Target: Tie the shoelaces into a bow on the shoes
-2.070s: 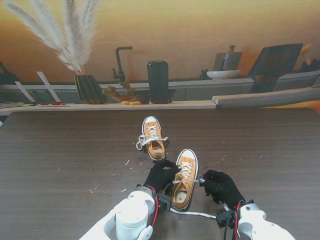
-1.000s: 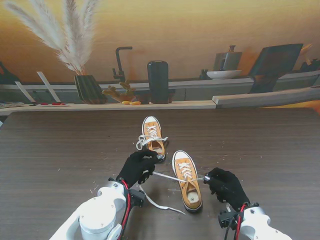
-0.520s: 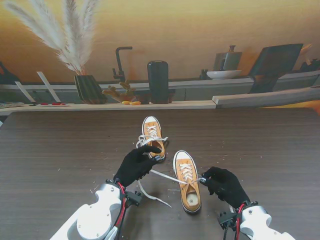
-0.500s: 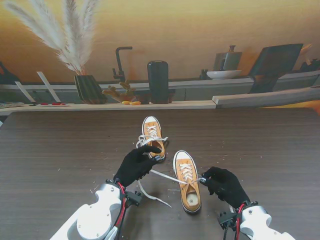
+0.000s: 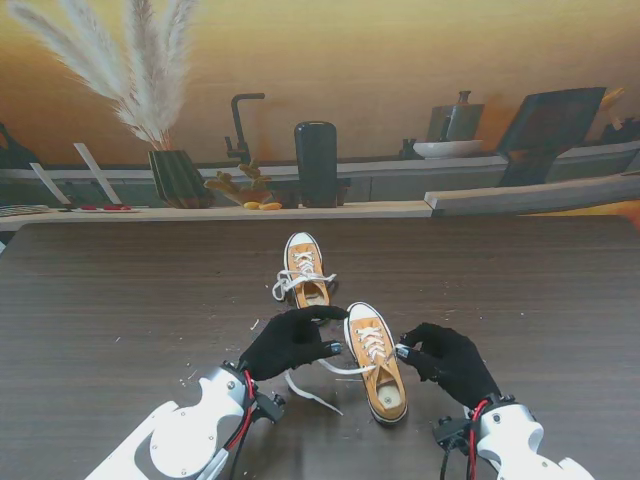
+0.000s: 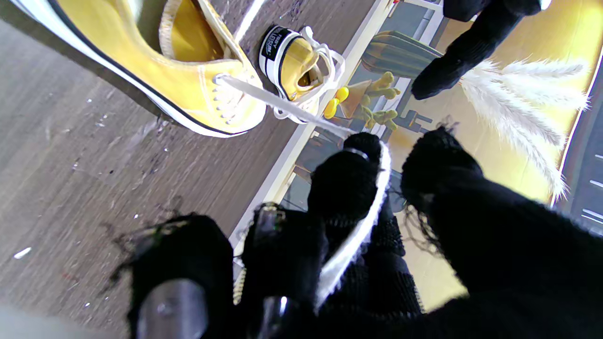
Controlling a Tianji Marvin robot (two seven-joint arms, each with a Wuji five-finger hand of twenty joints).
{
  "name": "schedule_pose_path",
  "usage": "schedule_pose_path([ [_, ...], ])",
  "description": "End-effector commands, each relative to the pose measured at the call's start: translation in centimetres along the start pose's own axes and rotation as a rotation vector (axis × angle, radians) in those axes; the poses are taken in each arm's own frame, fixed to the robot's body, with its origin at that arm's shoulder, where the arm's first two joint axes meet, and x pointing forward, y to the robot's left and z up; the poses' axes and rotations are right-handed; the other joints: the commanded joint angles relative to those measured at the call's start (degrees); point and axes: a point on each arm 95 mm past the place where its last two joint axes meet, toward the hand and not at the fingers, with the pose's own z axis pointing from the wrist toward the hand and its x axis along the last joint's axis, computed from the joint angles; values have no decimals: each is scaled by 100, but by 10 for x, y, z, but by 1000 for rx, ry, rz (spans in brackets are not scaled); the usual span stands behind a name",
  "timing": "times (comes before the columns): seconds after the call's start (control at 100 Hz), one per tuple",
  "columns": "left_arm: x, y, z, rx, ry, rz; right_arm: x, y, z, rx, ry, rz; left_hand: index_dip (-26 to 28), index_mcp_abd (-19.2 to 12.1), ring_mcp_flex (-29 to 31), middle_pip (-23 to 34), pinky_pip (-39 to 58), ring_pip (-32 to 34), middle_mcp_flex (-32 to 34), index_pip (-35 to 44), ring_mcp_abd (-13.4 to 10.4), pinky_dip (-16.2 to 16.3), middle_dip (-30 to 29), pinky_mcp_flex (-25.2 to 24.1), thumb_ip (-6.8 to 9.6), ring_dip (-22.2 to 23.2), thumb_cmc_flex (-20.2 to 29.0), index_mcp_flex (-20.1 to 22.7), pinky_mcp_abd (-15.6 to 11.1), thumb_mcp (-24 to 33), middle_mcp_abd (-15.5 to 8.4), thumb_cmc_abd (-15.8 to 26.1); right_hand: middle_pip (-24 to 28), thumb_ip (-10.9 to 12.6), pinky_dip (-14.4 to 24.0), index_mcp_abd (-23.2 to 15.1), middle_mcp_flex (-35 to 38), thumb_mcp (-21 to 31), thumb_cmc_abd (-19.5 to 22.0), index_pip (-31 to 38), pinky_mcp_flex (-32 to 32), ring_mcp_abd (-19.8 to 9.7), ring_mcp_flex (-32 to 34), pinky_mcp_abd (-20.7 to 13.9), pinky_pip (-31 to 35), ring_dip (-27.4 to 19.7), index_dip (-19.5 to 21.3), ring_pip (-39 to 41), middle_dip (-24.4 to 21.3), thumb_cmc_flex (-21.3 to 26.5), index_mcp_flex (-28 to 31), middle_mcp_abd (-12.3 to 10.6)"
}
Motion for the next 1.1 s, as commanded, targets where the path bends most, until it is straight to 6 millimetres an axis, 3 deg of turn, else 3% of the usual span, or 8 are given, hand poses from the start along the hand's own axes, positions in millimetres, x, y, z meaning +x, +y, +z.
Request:
schedule_pose_path([
  [0.0, -1, 7, 3, -28, -1, -6, 8, -1, 3, 1, 26, -9, -138, -187, 291, 123, 1313, 224, 222, -128, -317, 53, -71, 198, -122, -63, 32, -58, -774, 155, -185, -237, 319, 179, 65, -734, 497, 162, -153, -93, 200, -1879, 182, -256, 1644, 148, -241, 360, 202, 210, -241, 464],
  [0.33, -11, 39, 23, -56, -1, 49, 14, -7, 8, 5, 55, -38, -236, -25, 291, 168, 1300, 215, 193, -305, -311, 47, -92, 197, -188, -62, 15, -96, -774, 311, -207, -296, 400, 229, 141, -789, 563, 232, -376, 56, 208, -1992, 189, -288, 1644, 128, -383, 397, 401, 615, -214, 366],
  [0.66, -12, 63, 42, -90, 26, 52, 14, -12, 9, 26, 73, -40, -189, -377, 291, 216, 1289, 203, 191, -189, -299, 42, -97, 195, -197, -61, -26, 49, -775, 529, -152, -160, 362, 228, 142, -816, 558, 235, -387, 110, 209, -1995, 187, -315, 1644, 114, -435, 402, 440, 605, -158, 368],
  [0.76, -13, 69, 48, -89, 8, 50, 14, -12, 8, 33, 79, -42, 140, -698, 291, 263, 1259, 194, 206, 487, -290, 29, -84, 190, -167, -61, -83, 497, -716, 725, -82, 84, 350, 228, 142, -865, 560, 243, -394, 142, 209, -1995, 187, -316, 1644, 112, -434, 402, 447, 608, -86, 370],
  [0.78, -13, 70, 49, -87, 3, 50, 14, -12, 7, 35, 80, -43, 218, -819, 292, 277, 1249, 187, 212, 771, -281, 28, -81, 189, -210, -63, 209, 655, -648, 338, -80, 134, 347, 228, 142, -873, 560, 244, -395, 154, 209, -1995, 187, -316, 1644, 112, -430, 403, 448, 607, -61, 371],
  [0.81, -14, 72, 50, -79, -6, 50, 14, -12, 7, 38, 81, -48, 202, -965, 290, 291, 1254, 216, 231, 1364, -224, 32, -87, 184, -91, -53, 624, 854, -605, -273, -83, 204, 344, 227, 142, -897, 561, 244, -394, 176, 209, -1995, 187, -316, 1644, 111, -420, 403, 449, 602, -16, 372],
  [0.86, -14, 74, 52, -67, -19, 53, 13, -12, 6, 41, 81, -56, 575, -1203, 289, 286, 1283, 250, 333, 2283, -148, 48, -111, 182, -63, -47, 831, 1208, -533, -565, -50, 423, 339, 227, 142, -900, 562, 249, -400, 209, 209, -1995, 187, -316, 1644, 111, -404, 403, 453, 604, 51, 372],
  [1.09, -14, 73, 51, -27, -61, 34, 9, -6, 3, -62, 63, -134, 1292, -945, 287, 240, 1295, 266, 384, 2944, -31, 77, -134, 176, -165, -50, 1049, 1137, -418, -823, 56, 704, 300, 224, 142, -416, 552, 297, -439, 147, 209, -1991, 186, -317, 1644, 107, -389, 404, 463, 595, -90, 362],
])
